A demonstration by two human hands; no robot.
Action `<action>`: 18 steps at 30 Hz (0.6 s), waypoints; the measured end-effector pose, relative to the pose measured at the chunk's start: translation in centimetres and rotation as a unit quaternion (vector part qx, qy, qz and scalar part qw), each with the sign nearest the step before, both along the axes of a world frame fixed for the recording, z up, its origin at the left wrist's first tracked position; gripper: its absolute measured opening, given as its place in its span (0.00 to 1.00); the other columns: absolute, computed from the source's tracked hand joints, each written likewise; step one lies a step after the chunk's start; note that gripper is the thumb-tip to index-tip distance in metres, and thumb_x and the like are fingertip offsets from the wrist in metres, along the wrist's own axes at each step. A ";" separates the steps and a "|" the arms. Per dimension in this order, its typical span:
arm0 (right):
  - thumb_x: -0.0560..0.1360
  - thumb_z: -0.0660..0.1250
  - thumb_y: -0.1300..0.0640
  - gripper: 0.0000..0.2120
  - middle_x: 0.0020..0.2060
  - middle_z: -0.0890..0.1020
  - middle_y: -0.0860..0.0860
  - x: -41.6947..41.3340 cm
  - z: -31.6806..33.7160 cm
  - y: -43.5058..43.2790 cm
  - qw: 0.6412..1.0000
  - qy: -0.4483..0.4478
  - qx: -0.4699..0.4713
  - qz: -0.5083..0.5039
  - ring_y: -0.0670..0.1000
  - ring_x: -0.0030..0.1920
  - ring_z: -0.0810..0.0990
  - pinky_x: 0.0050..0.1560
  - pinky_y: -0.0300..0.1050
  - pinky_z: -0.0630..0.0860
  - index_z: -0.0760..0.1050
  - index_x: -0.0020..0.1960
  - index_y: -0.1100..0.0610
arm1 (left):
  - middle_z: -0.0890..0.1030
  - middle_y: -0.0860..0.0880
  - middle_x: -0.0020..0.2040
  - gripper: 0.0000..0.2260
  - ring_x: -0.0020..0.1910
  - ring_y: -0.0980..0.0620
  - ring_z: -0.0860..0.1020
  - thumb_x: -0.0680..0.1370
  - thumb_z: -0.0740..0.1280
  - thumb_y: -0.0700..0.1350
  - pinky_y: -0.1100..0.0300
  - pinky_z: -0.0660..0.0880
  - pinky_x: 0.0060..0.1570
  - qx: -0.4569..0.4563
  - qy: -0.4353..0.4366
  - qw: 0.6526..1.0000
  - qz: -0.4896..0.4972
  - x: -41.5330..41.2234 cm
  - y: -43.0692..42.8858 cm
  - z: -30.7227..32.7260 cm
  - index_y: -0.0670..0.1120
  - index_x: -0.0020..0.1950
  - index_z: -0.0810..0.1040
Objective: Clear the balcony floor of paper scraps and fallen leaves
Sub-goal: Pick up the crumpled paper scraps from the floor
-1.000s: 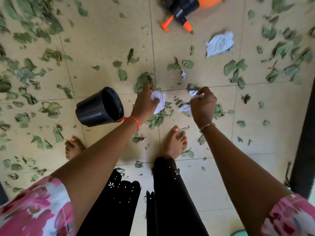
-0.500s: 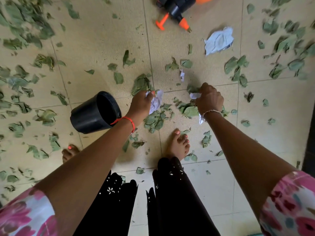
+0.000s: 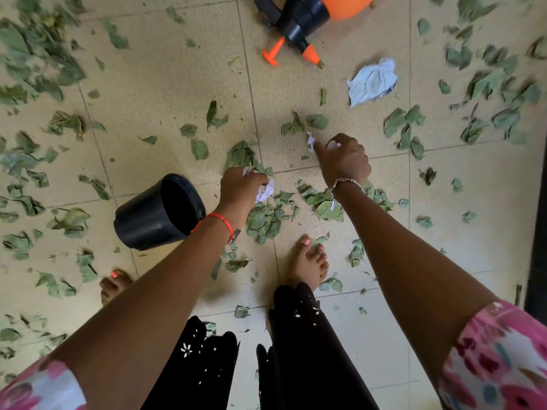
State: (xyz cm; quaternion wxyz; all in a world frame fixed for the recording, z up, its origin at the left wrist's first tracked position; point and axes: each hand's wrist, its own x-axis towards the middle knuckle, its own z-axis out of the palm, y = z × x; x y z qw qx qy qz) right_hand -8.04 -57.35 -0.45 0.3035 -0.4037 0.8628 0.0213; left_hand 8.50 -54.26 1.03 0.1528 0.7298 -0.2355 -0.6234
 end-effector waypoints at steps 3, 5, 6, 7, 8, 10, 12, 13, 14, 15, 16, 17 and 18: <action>0.73 0.65 0.45 0.18 0.56 0.78 0.56 0.8 -1.6 -1.1 1.000 -0.018 0.017 0.001 0.58 0.56 0.77 0.51 0.45 0.70 0.76 0.59 0.52 | 0.68 0.45 0.29 0.08 0.28 0.50 0.66 0.70 0.68 0.38 0.65 0.64 0.29 0.004 0.039 0.999 0.001 -0.1 -0.6 -0.5 0.40 0.32 0.73; 0.75 0.63 0.45 0.19 0.59 0.76 0.56 1.3 -2.7 -1.3 0.999 -0.027 0.031 0.010 0.58 0.58 0.75 0.55 0.46 0.70 0.73 0.62 0.53 | 0.69 0.45 0.27 0.08 0.26 0.50 0.68 0.69 0.67 0.40 0.66 0.64 0.27 0.008 0.070 0.998 -0.007 -0.2 -1.0 -0.8 0.41 0.30 0.74; 0.76 0.63 0.46 0.19 0.59 0.76 0.56 1.5 -3.0 -1.4 0.999 -0.034 0.033 0.013 0.59 0.58 0.75 0.56 0.47 0.69 0.73 0.62 0.54 | 0.69 0.48 0.22 0.16 0.22 0.53 0.67 0.71 0.65 0.39 0.67 0.63 0.26 -0.001 0.090 0.996 -0.014 -0.2 -1.1 -1.1 0.44 0.22 0.72; 0.76 0.62 0.47 0.18 0.59 0.76 0.57 1.8 -3.2 -1.3 0.998 -0.046 0.030 0.015 0.59 0.58 0.75 0.55 0.47 0.70 0.73 0.62 0.55 | 0.68 0.51 0.17 0.25 0.19 0.55 0.66 0.74 0.62 0.37 0.67 0.62 0.24 -0.005 0.113 0.993 -0.026 -0.3 -1.3 -1.0 0.47 0.16 0.68; 0.76 0.63 0.48 0.17 0.58 0.77 0.57 1.9 -3.2 -1.2 0.998 -0.062 0.019 0.014 0.59 0.57 0.76 0.54 0.47 0.70 0.74 0.61 0.56 | 0.67 0.52 0.15 0.30 0.16 0.57 0.65 0.77 0.59 0.35 0.66 0.62 0.23 -0.002 0.131 0.991 -0.042 -0.4 -1.5 -1.0 0.48 0.14 0.65; 0.74 0.65 0.52 0.15 0.53 0.80 0.58 1.8 -2.9 -1.3 0.996 -0.092 -0.021 -0.005 0.59 0.54 0.77 0.48 0.45 0.70 0.76 0.57 0.57 | 0.68 0.51 0.14 0.30 0.15 0.57 0.65 0.79 0.56 0.35 0.66 0.62 0.22 -0.002 0.130 0.990 -0.054 -0.6 -2.0 -1.0 0.47 0.16 0.68; 0.74 0.64 0.54 0.14 0.51 0.80 0.58 0.8 -2.3 -2.0 0.992 -0.109 -0.048 -0.051 0.59 0.52 0.78 0.44 0.43 0.68 0.76 0.56 0.60 | 0.73 0.54 0.17 0.19 0.19 0.60 0.70 0.79 0.60 0.38 0.66 0.69 0.27 0.011 0.086 0.995 -0.043 -0.7 -2.4 -1.0 0.46 0.27 0.74; 0.74 0.64 0.54 0.14 0.52 0.80 0.59 -0.1 -2.1 -2.7 0.989 -0.112 -0.054 -0.077 0.59 0.53 0.77 0.45 0.43 0.69 0.75 0.56 0.62 | 0.74 0.56 0.19 0.14 0.22 0.61 0.73 0.78 0.62 0.39 0.66 0.71 0.30 0.016 0.069 0.997 -0.042 -0.9 -2.7 -1.0 0.46 0.32 0.74; 0.74 0.63 0.56 0.14 0.52 0.80 0.60 -1.0 -1.9 -3.5 0.986 -0.114 -0.063 -0.104 0.59 0.53 0.77 0.47 0.44 0.70 0.75 0.56 0.63 | 0.74 0.57 0.19 0.15 0.22 0.61 0.73 0.78 0.62 0.38 0.67 0.71 0.30 0.010 0.061 0.997 -0.039 -1.0 -3.1 -0.9 0.47 0.31 0.74; 0.74 0.62 0.57 0.13 0.51 0.80 0.61 -2.1 -1.9 -4.4 0.982 -0.115 -0.077 -0.129 0.60 0.52 0.78 0.48 0.45 0.72 0.75 0.54 0.63 | 0.72 0.56 0.17 0.21 0.20 0.61 0.71 0.78 0.60 0.35 0.70 0.69 0.27 -0.005 0.053 0.998 -0.034 -1.3 -3.5 -1.0 0.48 0.26 0.73; 0.75 0.61 0.58 0.12 0.50 0.80 0.62 -3.0 -1.9 -5.4 0.978 -0.111 -0.095 -0.146 0.60 0.52 0.78 0.50 0.47 0.74 0.74 0.54 0.64 | 0.69 0.54 0.15 0.26 0.17 0.61 0.68 0.78 0.59 0.33 0.72 0.65 0.23 -0.015 0.046 0.998 -0.036 -1.4 -3.8 -1.2 0.49 0.20 0.71; 0.76 0.60 0.59 0.12 0.52 0.80 0.62 -3.9 -1.9 -6.2 0.977 -0.099 -0.110 -0.154 0.60 0.52 0.78 0.52 0.49 0.74 0.73 0.56 0.64 | 0.68 0.53 0.14 0.27 0.15 0.60 0.67 0.78 0.58 0.32 0.72 0.64 0.22 -0.019 0.046 0.998 -0.031 -1.5 -4.1 -1.2 0.48 0.19 0.70; 0.77 0.58 0.59 0.13 0.53 0.79 0.62 -4.7 -1.8 -7.1 0.978 -0.079 -0.121 -0.151 0.60 0.53 0.78 0.52 0.48 0.73 0.71 0.59 0.63 | 0.70 0.54 0.15 0.23 0.16 0.61 0.67 0.78 0.60 0.33 0.72 0.66 0.23 -0.017 0.051 0.998 -0.024 -1.7 -4.6 -1.4 0.46 0.22 0.72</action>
